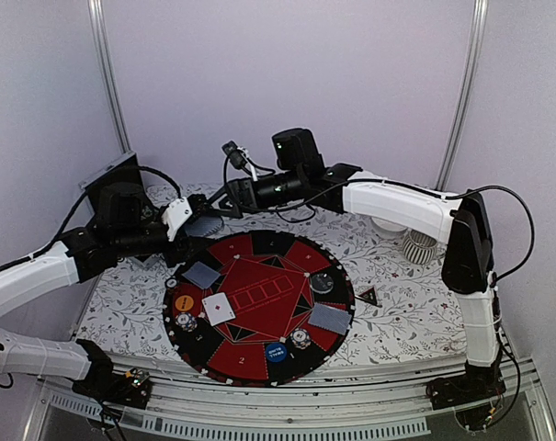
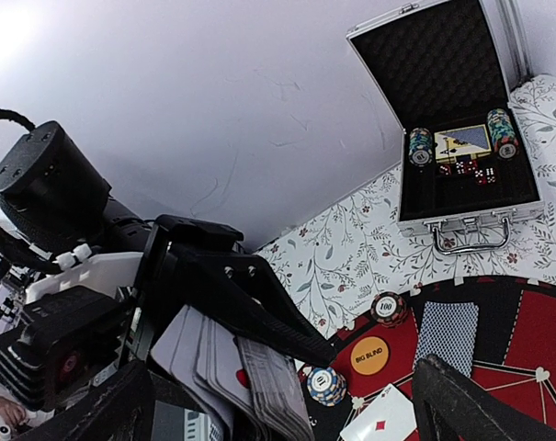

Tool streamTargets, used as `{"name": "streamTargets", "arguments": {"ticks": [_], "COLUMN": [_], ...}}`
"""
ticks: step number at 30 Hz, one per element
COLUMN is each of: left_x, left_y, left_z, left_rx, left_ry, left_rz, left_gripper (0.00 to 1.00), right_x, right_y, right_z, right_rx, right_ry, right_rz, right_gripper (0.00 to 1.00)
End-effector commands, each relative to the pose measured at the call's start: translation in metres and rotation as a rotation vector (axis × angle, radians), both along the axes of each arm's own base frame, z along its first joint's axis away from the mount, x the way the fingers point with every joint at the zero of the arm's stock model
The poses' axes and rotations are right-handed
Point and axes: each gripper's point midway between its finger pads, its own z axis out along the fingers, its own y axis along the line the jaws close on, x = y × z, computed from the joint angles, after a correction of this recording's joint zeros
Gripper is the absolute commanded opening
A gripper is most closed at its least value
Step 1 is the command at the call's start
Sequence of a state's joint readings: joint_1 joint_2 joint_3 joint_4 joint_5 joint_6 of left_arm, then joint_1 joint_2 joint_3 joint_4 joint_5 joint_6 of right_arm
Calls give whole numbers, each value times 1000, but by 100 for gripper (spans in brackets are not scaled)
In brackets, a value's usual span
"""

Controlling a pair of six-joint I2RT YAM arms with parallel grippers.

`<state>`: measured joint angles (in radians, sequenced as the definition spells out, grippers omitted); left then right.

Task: Distribute texas hold em gaming equipment
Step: Pick up the poker card from the face-down deck piles.

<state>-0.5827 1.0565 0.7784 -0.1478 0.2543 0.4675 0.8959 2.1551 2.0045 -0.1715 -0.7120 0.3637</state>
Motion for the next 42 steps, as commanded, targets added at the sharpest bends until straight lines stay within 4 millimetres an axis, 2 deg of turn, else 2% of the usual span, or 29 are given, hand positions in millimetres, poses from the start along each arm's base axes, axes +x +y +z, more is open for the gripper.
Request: {"name": "streamTargets", "arguments": {"ticks": [1,7,13,18,28,35,42], "left_x": [-5,-6,-5,-4,-2,-1,1], "left_y": [-6,-6,-6,-5,-4,-2,0], "left_z": [1,3,3,3,2,1,1], "left_rx": [-4,-10,-8,-6,-3,1,6], "left_ry": [-3,-5,-6,-9,-9,-10,-12], "left_rz": [-28,-32,-28,-19,-8,5,16], "left_gripper": [41,41,41,41,42,42,42], "right_x": [13,30,33,29,11,5,7], "right_y": [8,-2,-16,-20,-15,-17,-28], "right_z": [-19,-29,-18,-10,5,13,19], "right_rx": [-43,-136,-175,-176,-162,-155,-186], "right_ry": [12,-48,-118,-137,-168,-168,-205], "right_rz": [-59,-165,-210,-201,-150,-132,-166], "right_gripper": [100,95,87,77,48,21,9]}}
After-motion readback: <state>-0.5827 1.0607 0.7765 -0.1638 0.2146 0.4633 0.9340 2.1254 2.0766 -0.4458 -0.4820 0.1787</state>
